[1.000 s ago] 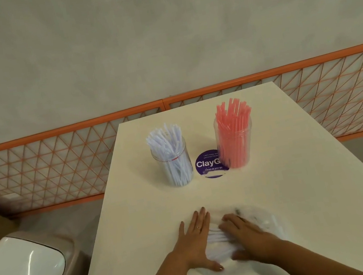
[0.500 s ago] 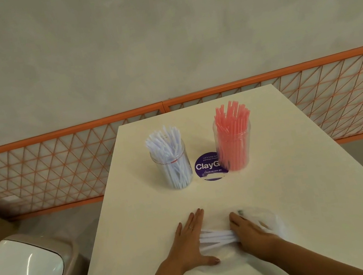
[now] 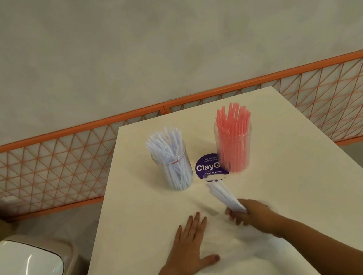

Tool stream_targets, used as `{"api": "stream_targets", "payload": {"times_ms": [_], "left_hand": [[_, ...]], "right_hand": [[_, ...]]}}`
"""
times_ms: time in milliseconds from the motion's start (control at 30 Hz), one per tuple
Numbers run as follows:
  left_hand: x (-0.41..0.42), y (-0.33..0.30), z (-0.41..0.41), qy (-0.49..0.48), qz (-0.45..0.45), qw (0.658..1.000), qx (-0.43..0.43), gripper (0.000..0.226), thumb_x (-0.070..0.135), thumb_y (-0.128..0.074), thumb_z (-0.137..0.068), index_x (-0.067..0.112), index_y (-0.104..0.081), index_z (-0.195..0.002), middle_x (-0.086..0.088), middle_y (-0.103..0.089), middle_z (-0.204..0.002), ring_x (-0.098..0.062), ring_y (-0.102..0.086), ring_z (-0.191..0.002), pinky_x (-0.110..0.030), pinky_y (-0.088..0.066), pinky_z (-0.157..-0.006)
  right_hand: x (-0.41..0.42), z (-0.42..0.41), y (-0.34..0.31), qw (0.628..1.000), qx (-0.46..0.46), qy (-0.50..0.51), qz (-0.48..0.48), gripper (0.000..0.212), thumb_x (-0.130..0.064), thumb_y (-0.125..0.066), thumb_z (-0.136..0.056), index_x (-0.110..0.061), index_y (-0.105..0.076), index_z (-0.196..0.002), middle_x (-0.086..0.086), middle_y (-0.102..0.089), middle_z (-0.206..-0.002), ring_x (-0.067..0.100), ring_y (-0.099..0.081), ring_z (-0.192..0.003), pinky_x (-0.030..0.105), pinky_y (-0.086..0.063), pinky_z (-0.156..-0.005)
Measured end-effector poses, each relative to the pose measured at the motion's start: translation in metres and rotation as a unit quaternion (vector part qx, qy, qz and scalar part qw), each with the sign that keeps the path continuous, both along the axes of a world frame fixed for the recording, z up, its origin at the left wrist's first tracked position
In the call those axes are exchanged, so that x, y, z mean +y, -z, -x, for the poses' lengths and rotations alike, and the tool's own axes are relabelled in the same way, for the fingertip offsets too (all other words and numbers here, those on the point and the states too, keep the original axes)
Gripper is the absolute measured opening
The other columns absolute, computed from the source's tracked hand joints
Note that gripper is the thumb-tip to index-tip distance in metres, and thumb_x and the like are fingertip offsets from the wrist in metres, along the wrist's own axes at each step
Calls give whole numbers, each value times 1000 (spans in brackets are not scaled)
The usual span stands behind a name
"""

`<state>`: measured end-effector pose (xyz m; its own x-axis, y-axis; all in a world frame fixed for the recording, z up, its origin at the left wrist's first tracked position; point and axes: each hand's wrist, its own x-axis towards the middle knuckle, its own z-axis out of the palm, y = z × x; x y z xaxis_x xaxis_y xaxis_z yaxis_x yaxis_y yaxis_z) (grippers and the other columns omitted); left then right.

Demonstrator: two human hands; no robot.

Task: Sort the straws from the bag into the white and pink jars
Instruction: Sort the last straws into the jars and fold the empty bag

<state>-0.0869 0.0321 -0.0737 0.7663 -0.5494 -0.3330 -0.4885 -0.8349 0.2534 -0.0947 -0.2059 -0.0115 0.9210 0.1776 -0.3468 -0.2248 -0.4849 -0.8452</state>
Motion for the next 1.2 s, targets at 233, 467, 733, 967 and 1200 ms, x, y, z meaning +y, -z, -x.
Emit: {"api": "stream_targets", "payload": {"times_ms": [233,467,733,967,1200], "left_hand": [[-12,-14,-5,-65,49,997,-8,104,83,14,-62,24,5,-148,10,15,-155,-9,13,-143,-36,7,-116],[-64,-101,-23,-282,449,837,132,48,45,-35,-94,26,-40,-139,8,-47,-139,-6,-42,-128,-21,-30,-106],[-90,-149,-46,-297,505,776,233,18,19,-66,-85,7,-66,-100,-7,-69,-84,-17,-67,-70,-27,-55,-50],[-82,-154,-51,-302,496,759,295,25,26,-59,-91,9,-66,-108,-18,-70,-98,-25,-70,-81,-27,-56,-56],[-78,-160,-58,-285,487,814,138,25,31,-54,-92,10,-65,-99,3,-66,-77,-6,-60,-63,-14,-46,-56]], "right_hand": [[2,-16,-37,935,41,127,-330,15,-7,-50,-94,-7,-62,-103,8,-72,-86,17,-70,-76,29,-58,-73],[13,-25,-62,898,54,135,-416,23,-5,-58,-87,-3,-64,-110,12,-74,-96,21,-71,-86,28,-59,-76],[24,-25,-77,924,60,81,-370,24,-10,-60,-87,-11,-62,-112,11,-72,-92,21,-70,-83,29,-57,-71],[19,-26,-81,913,130,23,-387,30,-22,-57,-86,-16,-58,-115,13,-72,-107,28,-68,-102,36,-56,-87],[29,-37,-75,905,152,8,-398,23,-22,-62,-84,-8,-61,-101,5,-61,-78,16,-63,-74,38,-54,-82]]}}
